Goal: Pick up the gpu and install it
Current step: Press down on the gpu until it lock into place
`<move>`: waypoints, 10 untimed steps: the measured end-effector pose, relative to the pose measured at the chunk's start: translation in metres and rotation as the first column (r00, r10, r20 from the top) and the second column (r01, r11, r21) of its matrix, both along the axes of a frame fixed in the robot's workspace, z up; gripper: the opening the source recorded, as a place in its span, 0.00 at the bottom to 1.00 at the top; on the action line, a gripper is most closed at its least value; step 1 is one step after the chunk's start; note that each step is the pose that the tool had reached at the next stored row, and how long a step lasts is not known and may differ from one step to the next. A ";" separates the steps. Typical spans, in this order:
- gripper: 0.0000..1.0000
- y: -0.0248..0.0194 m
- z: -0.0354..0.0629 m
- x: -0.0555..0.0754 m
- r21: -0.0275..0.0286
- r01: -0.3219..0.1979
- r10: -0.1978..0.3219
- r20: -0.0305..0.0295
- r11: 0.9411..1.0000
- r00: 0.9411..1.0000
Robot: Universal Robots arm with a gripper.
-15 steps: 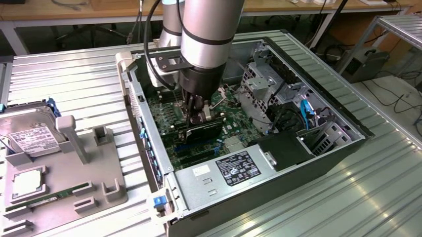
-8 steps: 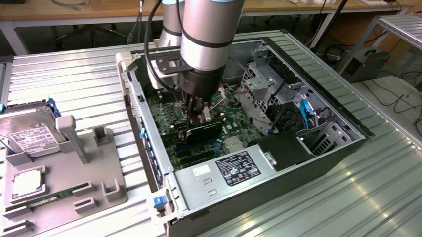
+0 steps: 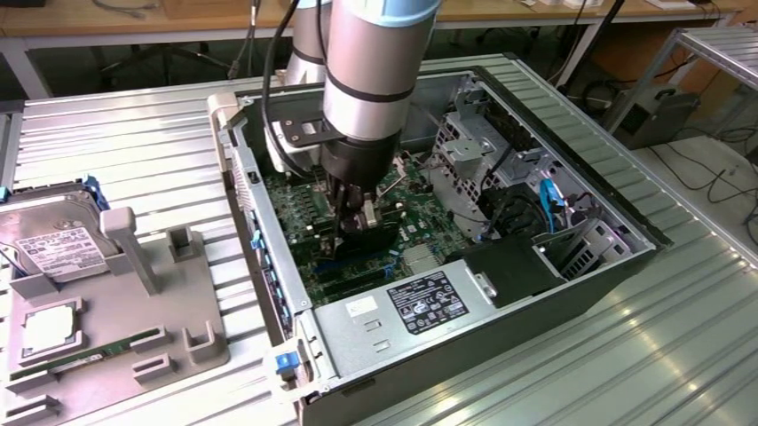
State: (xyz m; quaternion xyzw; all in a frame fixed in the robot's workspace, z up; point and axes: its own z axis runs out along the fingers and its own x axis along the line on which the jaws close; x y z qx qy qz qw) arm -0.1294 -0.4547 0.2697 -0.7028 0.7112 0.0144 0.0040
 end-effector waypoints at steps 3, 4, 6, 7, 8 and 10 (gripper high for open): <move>0.11 0.0000 -0.0012 0.000 0.000 0.000 0.000 0.000 1.000 1.000; 0.11 0.0001 -0.0009 0.000 0.001 0.000 0.000 0.001 1.000 1.000; 0.11 0.0002 0.0082 0.000 0.002 0.000 0.000 0.001 1.000 1.000; 0.11 0.0001 0.0134 0.000 0.001 0.000 0.000 0.000 1.000 1.000; 0.11 0.0001 0.0188 0.000 0.001 0.000 0.000 0.000 1.000 1.000; 0.11 0.0001 0.0278 0.000 0.001 0.000 0.000 0.000 1.000 1.000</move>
